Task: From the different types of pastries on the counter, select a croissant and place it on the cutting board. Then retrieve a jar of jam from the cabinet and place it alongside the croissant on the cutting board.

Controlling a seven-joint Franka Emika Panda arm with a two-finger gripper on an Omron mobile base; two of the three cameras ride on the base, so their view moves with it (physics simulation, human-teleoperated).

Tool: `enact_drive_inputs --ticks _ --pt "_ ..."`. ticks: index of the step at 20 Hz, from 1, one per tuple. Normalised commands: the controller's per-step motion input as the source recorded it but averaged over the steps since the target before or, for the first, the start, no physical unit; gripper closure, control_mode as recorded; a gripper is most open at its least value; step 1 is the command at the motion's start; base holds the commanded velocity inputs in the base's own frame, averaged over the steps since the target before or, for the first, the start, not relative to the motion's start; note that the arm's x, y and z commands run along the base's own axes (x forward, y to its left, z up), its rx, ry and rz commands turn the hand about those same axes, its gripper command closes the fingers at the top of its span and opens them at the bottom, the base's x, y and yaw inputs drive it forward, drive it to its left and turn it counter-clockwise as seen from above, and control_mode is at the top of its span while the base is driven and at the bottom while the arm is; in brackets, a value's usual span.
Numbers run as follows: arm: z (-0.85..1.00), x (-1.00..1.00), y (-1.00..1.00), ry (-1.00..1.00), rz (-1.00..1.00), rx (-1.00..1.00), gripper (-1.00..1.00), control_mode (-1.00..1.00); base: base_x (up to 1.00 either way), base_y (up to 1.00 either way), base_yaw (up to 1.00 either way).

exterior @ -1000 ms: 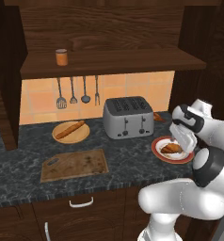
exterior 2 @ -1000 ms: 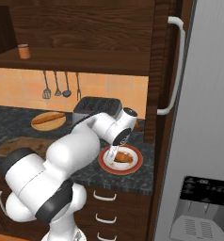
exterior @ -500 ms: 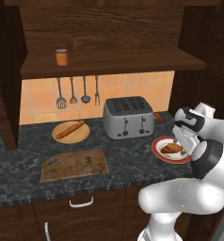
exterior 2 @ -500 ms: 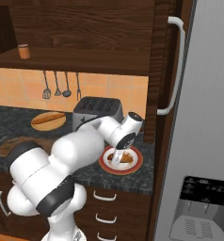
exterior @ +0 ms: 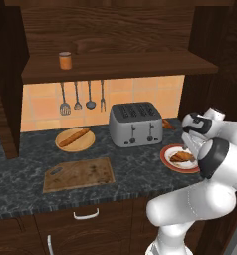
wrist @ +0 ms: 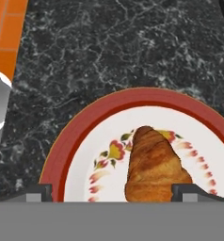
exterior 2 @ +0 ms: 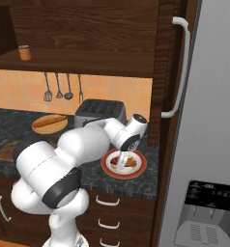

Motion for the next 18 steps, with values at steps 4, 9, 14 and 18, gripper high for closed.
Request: enact_drive_inputs --ticks 4,9,14,18 --pt "-0.14 0.09 -0.02 0.00 0.00 0.00 -1.00 -1.00 0.00 0.00 0.00" --pt "-0.16 0.15 -0.02 0.00 0.00 0.00 -1.00 -1.00 0.00 0.00 0.00" --pt "-0.19 0.25 -0.04 0.00 0.00 0.00 -1.00 -1.00 0.00 0.00 0.00" --pt "-0.21 0.24 -0.08 0.00 0.00 0.00 -1.00 -1.00 0.00 0.00 0.00"
